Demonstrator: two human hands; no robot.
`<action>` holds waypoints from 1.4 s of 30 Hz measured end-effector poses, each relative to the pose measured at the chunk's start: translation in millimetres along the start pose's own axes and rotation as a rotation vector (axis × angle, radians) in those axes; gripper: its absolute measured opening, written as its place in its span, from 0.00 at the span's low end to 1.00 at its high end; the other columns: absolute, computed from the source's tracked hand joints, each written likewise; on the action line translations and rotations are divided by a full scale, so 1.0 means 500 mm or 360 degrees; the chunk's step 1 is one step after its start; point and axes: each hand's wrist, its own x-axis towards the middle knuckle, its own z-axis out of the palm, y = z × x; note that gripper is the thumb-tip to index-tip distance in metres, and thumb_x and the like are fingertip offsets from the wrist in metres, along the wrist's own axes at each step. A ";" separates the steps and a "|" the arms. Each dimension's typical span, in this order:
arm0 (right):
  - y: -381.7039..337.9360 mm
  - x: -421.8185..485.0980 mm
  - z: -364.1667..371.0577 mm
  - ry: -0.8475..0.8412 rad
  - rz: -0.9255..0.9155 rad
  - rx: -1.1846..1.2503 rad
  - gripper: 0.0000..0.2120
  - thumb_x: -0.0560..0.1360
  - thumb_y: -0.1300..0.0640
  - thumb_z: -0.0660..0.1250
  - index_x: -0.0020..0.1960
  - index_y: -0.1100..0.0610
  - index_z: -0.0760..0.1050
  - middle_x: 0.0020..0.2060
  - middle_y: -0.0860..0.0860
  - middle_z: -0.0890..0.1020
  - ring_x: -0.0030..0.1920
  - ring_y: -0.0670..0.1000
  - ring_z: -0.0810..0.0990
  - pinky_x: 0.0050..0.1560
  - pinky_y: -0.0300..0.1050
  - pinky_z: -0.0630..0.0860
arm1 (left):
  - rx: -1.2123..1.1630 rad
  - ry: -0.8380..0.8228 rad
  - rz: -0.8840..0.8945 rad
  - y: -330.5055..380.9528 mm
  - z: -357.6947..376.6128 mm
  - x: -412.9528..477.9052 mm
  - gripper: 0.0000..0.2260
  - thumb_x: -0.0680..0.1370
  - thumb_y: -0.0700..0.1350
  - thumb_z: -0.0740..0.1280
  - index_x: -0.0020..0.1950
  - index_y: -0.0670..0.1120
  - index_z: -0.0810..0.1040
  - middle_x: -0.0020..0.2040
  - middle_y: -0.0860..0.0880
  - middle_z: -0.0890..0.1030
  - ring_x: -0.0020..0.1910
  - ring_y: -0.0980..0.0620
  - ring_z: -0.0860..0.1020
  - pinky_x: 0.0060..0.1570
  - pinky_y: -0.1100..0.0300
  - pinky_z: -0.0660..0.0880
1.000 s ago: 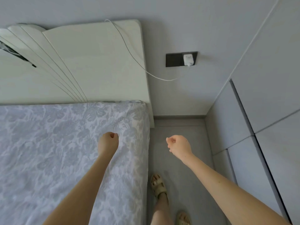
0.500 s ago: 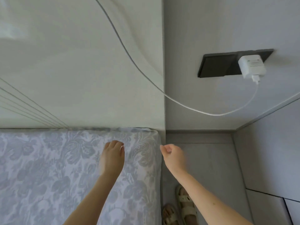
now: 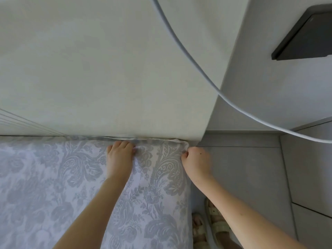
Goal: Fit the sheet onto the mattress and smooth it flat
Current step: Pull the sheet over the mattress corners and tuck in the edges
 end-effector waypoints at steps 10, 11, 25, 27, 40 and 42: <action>-0.003 -0.019 -0.072 0.0608 -0.0475 -0.0089 0.16 0.67 0.62 0.60 0.23 0.55 0.62 0.17 0.50 0.64 0.21 0.48 0.55 0.26 0.33 0.43 | 0.0061 0.0369 0.0493 -0.031 -0.046 0.027 0.13 0.60 0.24 0.63 0.37 0.39 0.79 0.33 0.44 0.78 0.36 0.45 0.74 0.40 0.57 0.66; -0.005 -0.018 -0.069 0.0692 -0.0474 -0.0058 0.15 0.68 0.61 0.56 0.22 0.57 0.65 0.17 0.51 0.66 0.21 0.49 0.56 0.25 0.34 0.45 | 0.0041 0.0417 0.0499 -0.032 -0.050 0.028 0.13 0.62 0.25 0.61 0.37 0.38 0.79 0.33 0.44 0.78 0.37 0.46 0.73 0.39 0.56 0.68; 0.002 -0.054 0.015 0.0721 -0.0319 0.0155 0.11 0.77 0.59 0.61 0.50 0.61 0.80 0.41 0.55 0.83 0.42 0.56 0.82 0.43 0.47 0.76 | -0.0396 -0.0028 0.0478 0.079 -0.002 -0.022 0.15 0.77 0.42 0.58 0.52 0.40 0.82 0.51 0.46 0.84 0.51 0.46 0.81 0.53 0.57 0.76; 0.000 -0.055 0.039 0.0464 -0.0564 0.0246 0.17 0.79 0.56 0.55 0.58 0.62 0.78 0.54 0.56 0.81 0.56 0.55 0.78 0.61 0.46 0.71 | -0.0340 -0.0140 0.0432 0.095 0.012 -0.008 0.17 0.78 0.46 0.56 0.55 0.41 0.82 0.53 0.46 0.84 0.54 0.46 0.80 0.59 0.58 0.72; -0.011 0.013 0.057 -0.0197 0.0513 0.1593 0.13 0.79 0.53 0.59 0.58 0.52 0.79 0.55 0.49 0.81 0.57 0.50 0.77 0.62 0.45 0.70 | -0.0216 -0.0416 0.0394 0.119 0.025 0.006 0.25 0.79 0.54 0.47 0.63 0.44 0.77 0.60 0.48 0.80 0.61 0.48 0.77 0.65 0.55 0.66; -0.001 0.011 0.057 -0.0336 0.0665 0.1791 0.10 0.76 0.48 0.62 0.50 0.49 0.80 0.51 0.48 0.83 0.54 0.50 0.80 0.62 0.52 0.73 | -0.0181 -0.0508 0.0340 0.120 0.029 0.015 0.30 0.77 0.58 0.42 0.66 0.46 0.74 0.63 0.50 0.78 0.64 0.50 0.74 0.67 0.56 0.63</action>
